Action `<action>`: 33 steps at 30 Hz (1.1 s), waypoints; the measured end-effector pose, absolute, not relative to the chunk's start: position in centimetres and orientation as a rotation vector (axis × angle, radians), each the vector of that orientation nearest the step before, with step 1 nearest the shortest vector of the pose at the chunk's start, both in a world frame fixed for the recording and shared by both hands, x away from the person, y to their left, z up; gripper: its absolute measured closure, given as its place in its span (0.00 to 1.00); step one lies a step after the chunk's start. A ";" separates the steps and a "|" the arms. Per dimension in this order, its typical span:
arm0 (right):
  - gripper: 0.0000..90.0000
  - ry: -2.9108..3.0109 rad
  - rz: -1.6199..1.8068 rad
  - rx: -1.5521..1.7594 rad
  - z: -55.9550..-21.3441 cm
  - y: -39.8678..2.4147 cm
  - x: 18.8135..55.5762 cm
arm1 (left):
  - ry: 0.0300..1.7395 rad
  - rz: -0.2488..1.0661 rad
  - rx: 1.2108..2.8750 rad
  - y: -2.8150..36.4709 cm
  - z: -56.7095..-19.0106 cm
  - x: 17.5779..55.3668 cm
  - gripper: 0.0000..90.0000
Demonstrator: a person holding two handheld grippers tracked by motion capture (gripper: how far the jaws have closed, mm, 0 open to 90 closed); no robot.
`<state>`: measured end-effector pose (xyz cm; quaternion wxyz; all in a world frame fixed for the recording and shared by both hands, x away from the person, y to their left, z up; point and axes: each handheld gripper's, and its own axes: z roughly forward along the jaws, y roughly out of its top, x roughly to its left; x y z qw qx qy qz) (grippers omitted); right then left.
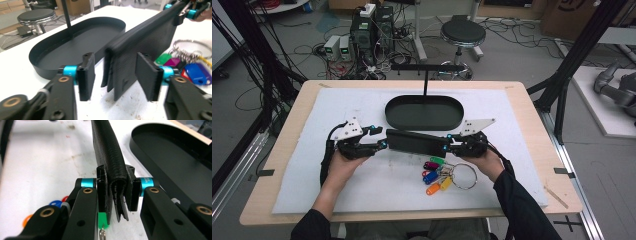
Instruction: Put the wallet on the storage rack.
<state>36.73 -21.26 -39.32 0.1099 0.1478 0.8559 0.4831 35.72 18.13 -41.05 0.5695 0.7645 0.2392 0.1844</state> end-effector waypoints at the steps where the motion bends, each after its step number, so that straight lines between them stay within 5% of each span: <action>1: 0.85 2.517 1.432 0.422 -39.1 -21.4 36.7 | 0.557 0.419 1.779 18.4 -41.0 35.8 0.48; 20: 0.85 2.602 1.588 0.310 -37.0 -22.9 35.8 | 0.321 0.247 1.812 16.6 -39.7 34.8 0.41; 28: 0.85 2.620 1.601 0.298 -37.1 -22.5 35.8 | 0.249 0.175 1.836 15.9 -40.0 34.5 0.55; 33: 0.85 2.611 1.619 0.299 -37.1 -22.5 35.8 | 0.289 0.156 1.852 15.1 -40.9 34.9 0.47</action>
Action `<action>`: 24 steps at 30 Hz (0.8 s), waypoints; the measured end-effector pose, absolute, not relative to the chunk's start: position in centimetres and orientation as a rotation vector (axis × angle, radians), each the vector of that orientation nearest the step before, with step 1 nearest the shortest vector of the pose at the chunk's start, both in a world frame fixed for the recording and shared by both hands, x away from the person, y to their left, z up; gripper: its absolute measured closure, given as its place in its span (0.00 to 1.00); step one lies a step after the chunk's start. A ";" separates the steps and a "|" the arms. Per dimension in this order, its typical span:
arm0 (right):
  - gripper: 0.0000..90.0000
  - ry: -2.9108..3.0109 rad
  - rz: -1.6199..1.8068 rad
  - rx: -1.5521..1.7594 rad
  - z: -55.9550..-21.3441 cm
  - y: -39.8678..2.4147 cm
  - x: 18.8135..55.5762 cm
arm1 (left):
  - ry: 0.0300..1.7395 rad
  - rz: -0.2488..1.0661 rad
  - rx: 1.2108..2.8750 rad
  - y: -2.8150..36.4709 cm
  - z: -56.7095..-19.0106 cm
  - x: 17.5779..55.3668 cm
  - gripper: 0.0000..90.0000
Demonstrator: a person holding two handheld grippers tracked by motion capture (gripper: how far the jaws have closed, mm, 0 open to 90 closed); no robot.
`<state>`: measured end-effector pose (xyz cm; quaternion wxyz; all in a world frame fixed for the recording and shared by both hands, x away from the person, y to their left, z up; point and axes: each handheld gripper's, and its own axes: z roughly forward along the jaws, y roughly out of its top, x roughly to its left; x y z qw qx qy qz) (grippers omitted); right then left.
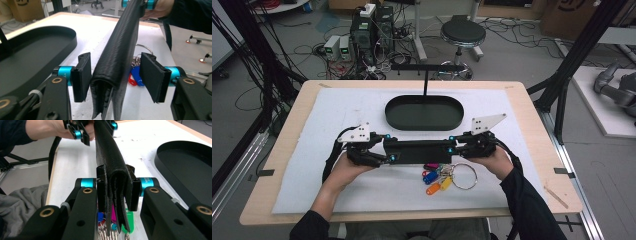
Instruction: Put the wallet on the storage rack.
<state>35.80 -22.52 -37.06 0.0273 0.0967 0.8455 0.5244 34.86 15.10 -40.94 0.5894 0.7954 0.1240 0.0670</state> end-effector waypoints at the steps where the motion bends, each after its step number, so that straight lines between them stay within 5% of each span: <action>1: 0.85 2.607 1.621 0.302 -37.0 -22.5 35.8 | 0.289 0.156 1.852 15.1 -40.9 34.9 0.46; 14: 0.85 2.584 1.678 0.332 -37.0 -23.0 36.0 | 0.238 0.154 1.781 15.4 -41.1 34.6 0.77; 21: 0.80 2.567 1.670 0.380 -37.1 -23.5 36.2 | 0.220 0.179 1.779 14.9 -40.7 34.4 0.81; 24: 0.71 2.527 1.652 0.405 -37.1 -23.9 36.3 | 0.225 0.214 1.789 14.5 -40.3 34.3 0.81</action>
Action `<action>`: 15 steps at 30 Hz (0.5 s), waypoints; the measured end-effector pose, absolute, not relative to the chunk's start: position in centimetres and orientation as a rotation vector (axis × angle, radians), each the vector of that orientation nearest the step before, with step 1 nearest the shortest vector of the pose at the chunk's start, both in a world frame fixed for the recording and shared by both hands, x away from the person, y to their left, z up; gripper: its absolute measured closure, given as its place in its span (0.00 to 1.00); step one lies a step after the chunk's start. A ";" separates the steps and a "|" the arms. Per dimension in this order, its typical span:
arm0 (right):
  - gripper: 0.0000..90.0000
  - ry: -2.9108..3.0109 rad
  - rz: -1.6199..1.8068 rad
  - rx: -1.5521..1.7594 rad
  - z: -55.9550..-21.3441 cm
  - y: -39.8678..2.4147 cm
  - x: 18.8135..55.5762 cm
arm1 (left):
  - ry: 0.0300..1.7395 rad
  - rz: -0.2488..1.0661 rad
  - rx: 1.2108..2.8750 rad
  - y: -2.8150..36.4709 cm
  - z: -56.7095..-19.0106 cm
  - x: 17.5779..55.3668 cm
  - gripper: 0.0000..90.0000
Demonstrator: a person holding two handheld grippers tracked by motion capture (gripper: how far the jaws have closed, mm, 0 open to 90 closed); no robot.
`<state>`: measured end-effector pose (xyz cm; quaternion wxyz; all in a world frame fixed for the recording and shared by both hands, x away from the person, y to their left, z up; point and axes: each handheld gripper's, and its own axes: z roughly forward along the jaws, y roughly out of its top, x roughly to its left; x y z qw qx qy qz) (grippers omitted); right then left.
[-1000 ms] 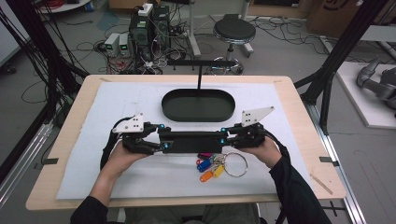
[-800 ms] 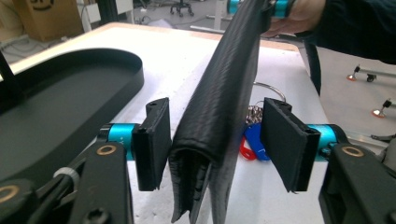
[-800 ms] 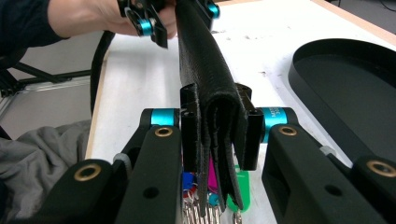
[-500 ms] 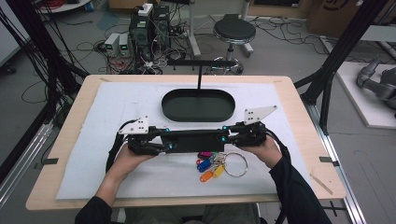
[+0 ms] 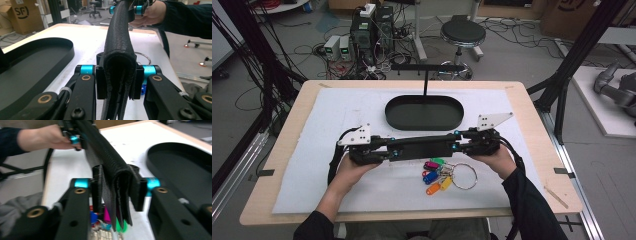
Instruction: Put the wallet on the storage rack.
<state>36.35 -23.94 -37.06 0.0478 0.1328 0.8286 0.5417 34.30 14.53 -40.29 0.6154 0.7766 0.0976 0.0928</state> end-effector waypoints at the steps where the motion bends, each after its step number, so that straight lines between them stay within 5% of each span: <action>1: 0.71 2.527 1.652 0.405 -37.1 -23.9 36.3 | 0.225 0.214 1.789 14.5 -40.3 34.3 0.81; 2: 0.60 2.492 1.638 0.424 -36.9 -24.3 36.3 | 0.231 0.232 1.791 14.5 -40.2 34.4 0.82; 6: 0.49 2.406 1.553 0.490 -36.6 -25.0 36.2 | 0.258 0.263 1.786 14.6 -39.7 34.6 0.82; 15: 0.46 2.253 1.380 0.620 -36.6 -28.1 35.4 | 0.287 0.331 1.763 14.6 -38.3 35.4 0.82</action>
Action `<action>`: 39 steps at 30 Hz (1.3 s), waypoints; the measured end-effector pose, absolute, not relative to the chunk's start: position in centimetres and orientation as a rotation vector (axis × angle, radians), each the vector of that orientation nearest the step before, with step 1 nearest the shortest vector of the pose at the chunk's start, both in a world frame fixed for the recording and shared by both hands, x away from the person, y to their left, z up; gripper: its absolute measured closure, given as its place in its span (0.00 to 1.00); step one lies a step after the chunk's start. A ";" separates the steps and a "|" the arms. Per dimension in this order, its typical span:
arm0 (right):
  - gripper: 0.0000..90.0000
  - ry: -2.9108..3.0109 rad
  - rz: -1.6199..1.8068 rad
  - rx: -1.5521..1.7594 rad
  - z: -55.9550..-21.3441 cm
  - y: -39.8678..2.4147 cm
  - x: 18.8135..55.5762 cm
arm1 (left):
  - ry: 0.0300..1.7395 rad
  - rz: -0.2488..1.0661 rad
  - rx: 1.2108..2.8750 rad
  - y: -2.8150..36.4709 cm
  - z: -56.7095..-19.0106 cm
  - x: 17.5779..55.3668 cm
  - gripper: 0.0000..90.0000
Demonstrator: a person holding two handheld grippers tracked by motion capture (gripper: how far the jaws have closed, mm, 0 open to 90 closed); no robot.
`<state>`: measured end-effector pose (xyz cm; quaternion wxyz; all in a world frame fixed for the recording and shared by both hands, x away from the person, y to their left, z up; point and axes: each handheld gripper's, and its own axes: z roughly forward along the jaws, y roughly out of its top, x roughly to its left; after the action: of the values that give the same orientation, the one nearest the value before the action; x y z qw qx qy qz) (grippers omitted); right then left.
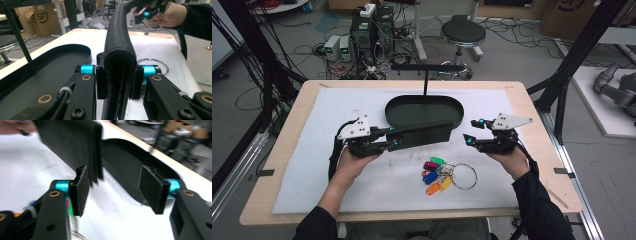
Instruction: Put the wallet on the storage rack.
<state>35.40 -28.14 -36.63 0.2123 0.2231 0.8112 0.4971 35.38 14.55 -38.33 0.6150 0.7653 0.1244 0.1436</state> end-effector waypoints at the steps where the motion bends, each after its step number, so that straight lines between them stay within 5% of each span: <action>1: 0.45 2.218 1.363 0.664 -37.0 -29.2 35.3 | 0.301 0.345 1.749 14.3 -38.1 35.7 0.82; 39: 0.43 2.034 1.319 0.918 -38.6 -33.2 36.1 | 0.456 0.475 1.720 11.6 -38.1 42.4 0.82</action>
<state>36.07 -33.22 -38.62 0.2712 0.3408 0.7553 0.4898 42.41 11.57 -38.07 0.6050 0.7436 0.1970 0.2054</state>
